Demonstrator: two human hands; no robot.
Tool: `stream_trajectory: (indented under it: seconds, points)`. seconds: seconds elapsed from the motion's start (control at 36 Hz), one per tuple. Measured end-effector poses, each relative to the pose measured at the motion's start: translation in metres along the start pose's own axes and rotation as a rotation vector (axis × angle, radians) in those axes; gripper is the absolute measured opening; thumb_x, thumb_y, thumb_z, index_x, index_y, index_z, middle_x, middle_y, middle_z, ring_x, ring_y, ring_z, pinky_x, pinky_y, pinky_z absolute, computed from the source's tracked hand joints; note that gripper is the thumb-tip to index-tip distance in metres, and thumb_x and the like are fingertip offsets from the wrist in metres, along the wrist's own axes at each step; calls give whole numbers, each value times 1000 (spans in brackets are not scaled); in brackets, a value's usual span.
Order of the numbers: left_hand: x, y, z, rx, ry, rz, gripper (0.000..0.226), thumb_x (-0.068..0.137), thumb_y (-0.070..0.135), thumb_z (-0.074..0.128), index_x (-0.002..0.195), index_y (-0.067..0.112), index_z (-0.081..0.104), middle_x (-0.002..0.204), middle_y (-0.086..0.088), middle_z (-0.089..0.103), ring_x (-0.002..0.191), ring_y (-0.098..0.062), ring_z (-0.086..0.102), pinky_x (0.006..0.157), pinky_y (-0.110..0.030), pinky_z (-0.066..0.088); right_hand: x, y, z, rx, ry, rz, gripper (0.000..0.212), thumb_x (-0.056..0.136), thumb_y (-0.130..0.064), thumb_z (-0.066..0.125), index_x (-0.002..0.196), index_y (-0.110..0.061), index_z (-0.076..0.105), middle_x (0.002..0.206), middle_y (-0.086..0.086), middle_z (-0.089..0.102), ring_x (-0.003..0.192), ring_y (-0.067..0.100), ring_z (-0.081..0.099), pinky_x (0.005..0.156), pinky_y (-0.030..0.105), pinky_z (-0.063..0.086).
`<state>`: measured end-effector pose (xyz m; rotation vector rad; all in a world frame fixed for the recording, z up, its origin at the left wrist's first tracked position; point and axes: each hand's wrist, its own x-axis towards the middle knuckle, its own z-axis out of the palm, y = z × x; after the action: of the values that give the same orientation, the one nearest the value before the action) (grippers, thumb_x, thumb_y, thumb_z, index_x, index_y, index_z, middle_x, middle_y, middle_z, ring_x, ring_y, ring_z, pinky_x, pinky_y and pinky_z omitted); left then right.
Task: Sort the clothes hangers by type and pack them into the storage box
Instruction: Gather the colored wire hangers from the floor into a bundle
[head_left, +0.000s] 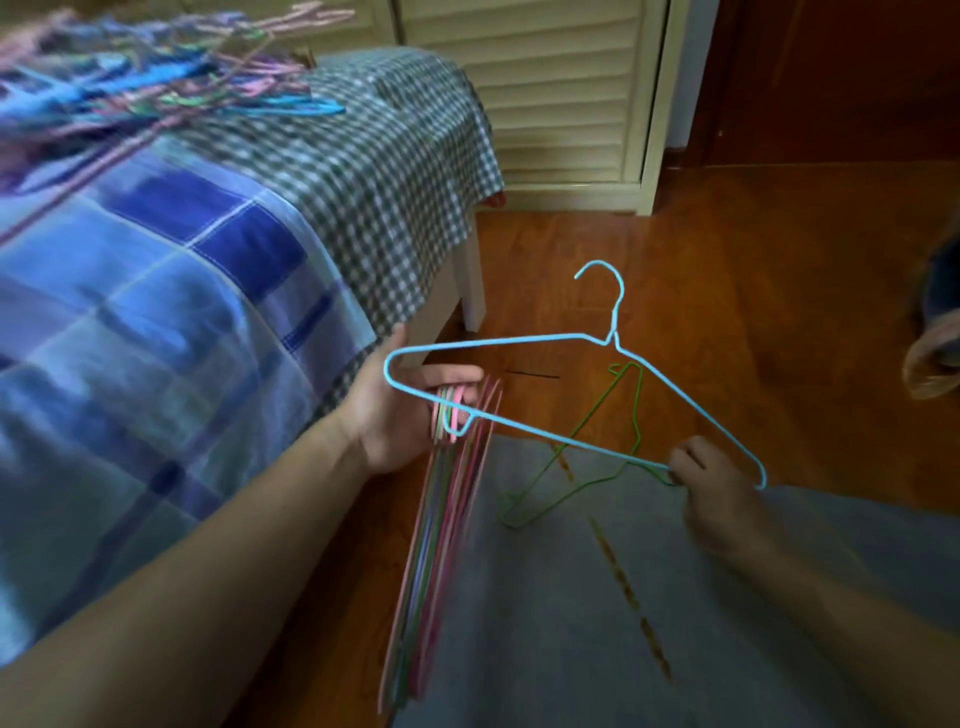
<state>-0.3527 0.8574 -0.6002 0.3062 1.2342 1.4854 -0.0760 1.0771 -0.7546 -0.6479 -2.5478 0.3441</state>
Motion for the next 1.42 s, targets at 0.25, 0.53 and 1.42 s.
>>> stream_trajectory:
  seconds: [0.25, 0.53, 1.42]
  points:
    - [-4, -1, 17, 196, -16, 10, 38, 102, 38, 45, 69, 20, 54, 74, -4, 47, 63, -14, 53, 71, -31, 43, 19, -11, 12, 77, -330, 296, 44, 65, 2, 59, 91, -32, 46, 97, 6, 59, 95, 31, 56, 73, 32, 37]
    - [-5, -9, 52, 423, -217, 181, 35, 99, 34, 56, 70, 15, 55, 81, -9, 49, 70, -16, 53, 67, -23, 49, 118, -98, -25, 1387, -397, 1057, 35, 105, -33, 40, 119, -4, 54, 112, 17, 71, 99, 28, 67, 83, 39, 53]
    - [8, 1, 47, 136, 171, -29, 42, 101, 53, 45, 125, 19, 51, 82, -17, 73, 66, -27, 67, 70, -36, 52, 27, -166, 35, 351, -17, 291, 24, 102, -19, 34, 80, -20, 44, 75, 12, 58, 71, 35, 58, 60, 37, 38]
